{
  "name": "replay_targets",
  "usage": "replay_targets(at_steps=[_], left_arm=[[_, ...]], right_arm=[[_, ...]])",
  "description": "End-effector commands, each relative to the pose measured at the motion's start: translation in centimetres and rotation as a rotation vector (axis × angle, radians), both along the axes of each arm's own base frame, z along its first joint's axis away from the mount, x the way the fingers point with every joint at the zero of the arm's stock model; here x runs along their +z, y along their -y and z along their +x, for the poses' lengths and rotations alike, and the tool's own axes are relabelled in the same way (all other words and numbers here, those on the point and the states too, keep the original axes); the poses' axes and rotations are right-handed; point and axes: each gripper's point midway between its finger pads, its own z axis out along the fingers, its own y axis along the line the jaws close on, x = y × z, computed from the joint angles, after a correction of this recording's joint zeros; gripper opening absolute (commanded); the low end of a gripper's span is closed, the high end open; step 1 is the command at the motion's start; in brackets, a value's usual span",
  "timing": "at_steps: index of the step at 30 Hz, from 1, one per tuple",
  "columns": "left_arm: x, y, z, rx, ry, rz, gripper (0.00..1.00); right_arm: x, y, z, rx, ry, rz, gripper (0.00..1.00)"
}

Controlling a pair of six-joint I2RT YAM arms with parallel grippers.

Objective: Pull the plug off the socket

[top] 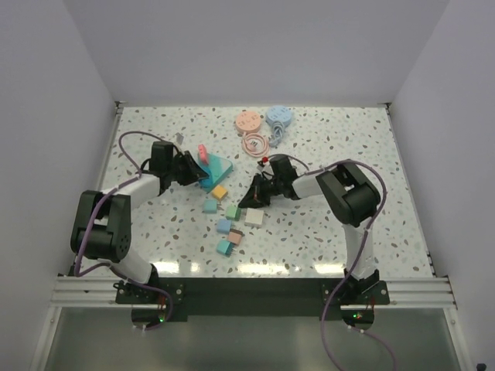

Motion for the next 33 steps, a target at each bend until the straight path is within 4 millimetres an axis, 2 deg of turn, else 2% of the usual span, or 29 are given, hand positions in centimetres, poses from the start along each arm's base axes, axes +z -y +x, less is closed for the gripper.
replay_targets(at_steps=[1,3,4,7,8,9,10,11,12,16,18,19,26,31,33], left_arm=[[2.0,1.0,0.0,-0.082,0.104,-0.042,0.00],[2.1,1.4,-0.6,-0.110,0.111,-0.057,0.00],[1.9,1.4,-1.1,-0.119,0.110,-0.063,0.00],[2.5,2.1,-2.0,-0.171,0.139,-0.095,0.00],[2.9,2.4,-2.1,-0.191,0.152,-0.110,0.00],[3.2,2.6,-2.2,-0.202,0.161,-0.118,0.00],[3.5,2.8,-2.2,-0.214,0.171,-0.130,0.00],[4.2,3.3,-2.2,-0.232,0.190,-0.159,0.00],[4.6,3.5,-2.2,-0.234,0.195,-0.170,0.00],[7.1,4.3,-1.5,-0.235,0.243,-0.252,0.00],[8.2,4.9,-1.1,-0.231,0.250,-0.310,0.00],[8.7,5.1,-0.9,-0.228,0.253,-0.328,0.00],[11.5,8.0,-1.4,-0.237,0.236,-0.527,0.00],[12.2,9.8,-2.4,-0.254,0.201,-0.589,0.00],[11.9,10.3,-2.7,-0.257,0.182,-0.588,0.00]], right_arm=[[-1.3,3.1,-4.3,0.012,-0.022,-0.064,0.00],[-1.0,4.0,-5.9,0.018,-0.025,-0.066,0.00],[0.5,4.1,-6.0,0.028,0.014,-0.062,0.00],[2.7,4.3,-5.2,0.023,0.077,-0.083,0.08],[4.4,4.2,-4.5,0.016,0.121,-0.077,0.11],[5.9,3.8,-3.2,0.000,0.170,-0.079,0.26],[6.4,4.0,-3.0,-0.002,0.180,-0.101,0.34],[8.0,3.8,-2.2,-0.014,0.224,-0.092,0.41],[8.9,3.7,-1.3,-0.035,0.253,-0.102,0.57],[11.9,2.6,0.8,-0.105,0.304,-0.032,0.83],[12.7,2.3,1.3,-0.147,0.313,0.015,0.84],[13.7,2.1,2.2,-0.198,0.330,0.049,0.85],[14.7,2.8,4.7,-0.357,0.375,0.039,0.85],[16.5,3.7,6.2,-0.434,0.475,0.042,0.84],[16.6,4.1,6.7,-0.468,0.504,0.030,0.83]])
